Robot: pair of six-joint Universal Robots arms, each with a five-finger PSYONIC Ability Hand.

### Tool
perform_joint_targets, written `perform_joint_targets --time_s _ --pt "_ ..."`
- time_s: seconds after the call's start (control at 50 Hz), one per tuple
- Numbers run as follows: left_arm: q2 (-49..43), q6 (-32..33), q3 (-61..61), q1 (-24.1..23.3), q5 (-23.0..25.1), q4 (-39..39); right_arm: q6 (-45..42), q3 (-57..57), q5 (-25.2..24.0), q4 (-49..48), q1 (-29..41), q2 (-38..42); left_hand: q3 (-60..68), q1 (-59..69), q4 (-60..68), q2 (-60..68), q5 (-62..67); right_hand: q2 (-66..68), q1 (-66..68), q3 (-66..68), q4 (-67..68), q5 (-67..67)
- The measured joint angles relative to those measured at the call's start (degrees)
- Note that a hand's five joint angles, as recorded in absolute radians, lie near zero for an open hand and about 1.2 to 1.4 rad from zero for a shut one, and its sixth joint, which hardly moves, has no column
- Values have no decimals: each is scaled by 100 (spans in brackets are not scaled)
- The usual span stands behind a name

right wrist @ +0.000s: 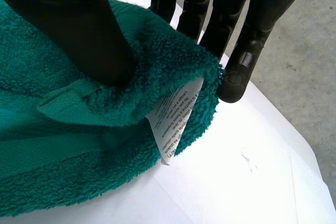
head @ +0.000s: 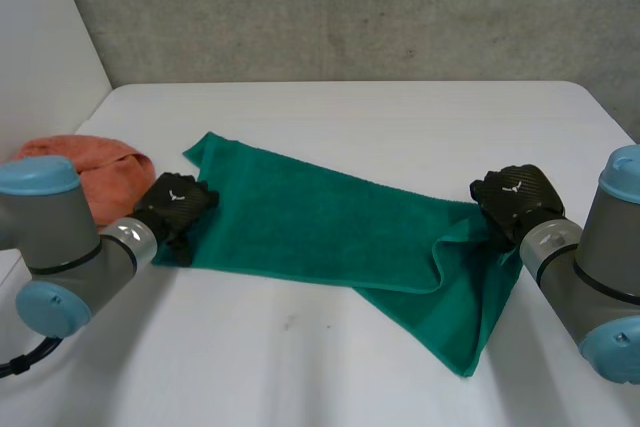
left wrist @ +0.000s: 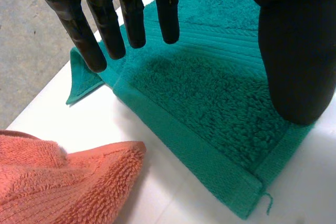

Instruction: Fold the laundry.

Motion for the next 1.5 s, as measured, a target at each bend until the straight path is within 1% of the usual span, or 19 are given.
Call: perform_joint_targets --time_s 0.22,0.42,0.52,0.64,0.72,0.74,0.78,0.8,0.82,0.88,1.0,1.12,1.14,1.2,1.3,1.34,1.4,1.46,1.5 --pt "-117 0 164 -11 -10 7 -1 0 0 0 -1 7 543 570 558 538 20 0 0 0 0 0" --pt "-146 -7 246 -24 -22 8 -1 0 1 0 -1 35 624 623 651 622 20 0 5 0 0 0" --pt "-154 -16 324 -53 -29 8 -1 0 1 0 -1 36 726 739 729 715 748 0 5 0 0 0" --pt "-224 -21 421 -95 -96 8 -1 1 1 0 -1 41 900 931 900 896 922 0 5 0 0 0" --pt "-284 -25 497 -152 -155 8 -1 5 0 0 -1 42 1354 1418 1351 1378 1356 0 5 0 0 0" --pt "-298 -25 514 -166 -166 8 -1 5 0 0 -1 41 2118 2266 2117 2127 2118 0 5 0 0 0" --pt "-322 -27 542 -190 -186 8 0 4 1 1 -1 40 2749 2944 2757 2838 2768 0 0 0 0 0" --pt "-332 -29 555 -203 -196 7 2 2 0 1 -1 37 3720 3943 3738 3805 3747 0 0 0 0 0" --pt "-334 -30 557 -206 -199 6 3 0 1 1 -1 36 4059 4188 4085 4080 4085 0 5 0 0 0" --pt "-322 -39 557 -232 -239 -7 16 -27 12 6 -5 17 4478 4245 4533 4504 4322 0 5 0 0 0" --pt "100 -62 460 -292 -376 -197 20 -134 23 123 -22 -62 4516 4246 4557 4538 4322 0 5 0 0 0" --pt "1713 -266 281 -285 -544 -571 34 -691 -194 1080 -181 -773 4517 4246 4558 4539 4321 0 5 0 0 0" --pt "1819 -291 274 -282 -550 -584 34 -741 -215 1157 -198 -823 4517 4246 4558 4539 4322 0 5 0 0 0" --pt "2744 -596 246 -251 -583 -675 31 -1185 -390 1754 -340 -1157 4517 4246 4559 4539 4322 0 5 0 0 0" --pt "3621 -1006 245 -142 -606 -948 -12 -2250 -642 3062 -604 -1469 4517 4245 4571 4551 4322 0 5 0 0 0" --pt "3829 -1113 241 -71 -605 -1163 -60 -2636 -694 3585 -699 -1488 4529 4245 4580 4554 4321 0 5 0 0 0" --pt "3848 -1170 228 -17 -611 -1431 -222 -2992 -727 4170 -807 -1391 4529 4245 4581 4559 4322 0 5 0 0 0" --pt "3587 -1171 243 -8 -628 -1613 -516 -3230 -741 4598 -871 -1075 4529 4243 4581 4559 4321 0 5 0 0 0" --pt "3325 -1166 299 -14 -635 -1668 -657 -3338 -736 4681 -880 -842 4529 4244 4581 4559 4322 0 5 0 0 0"
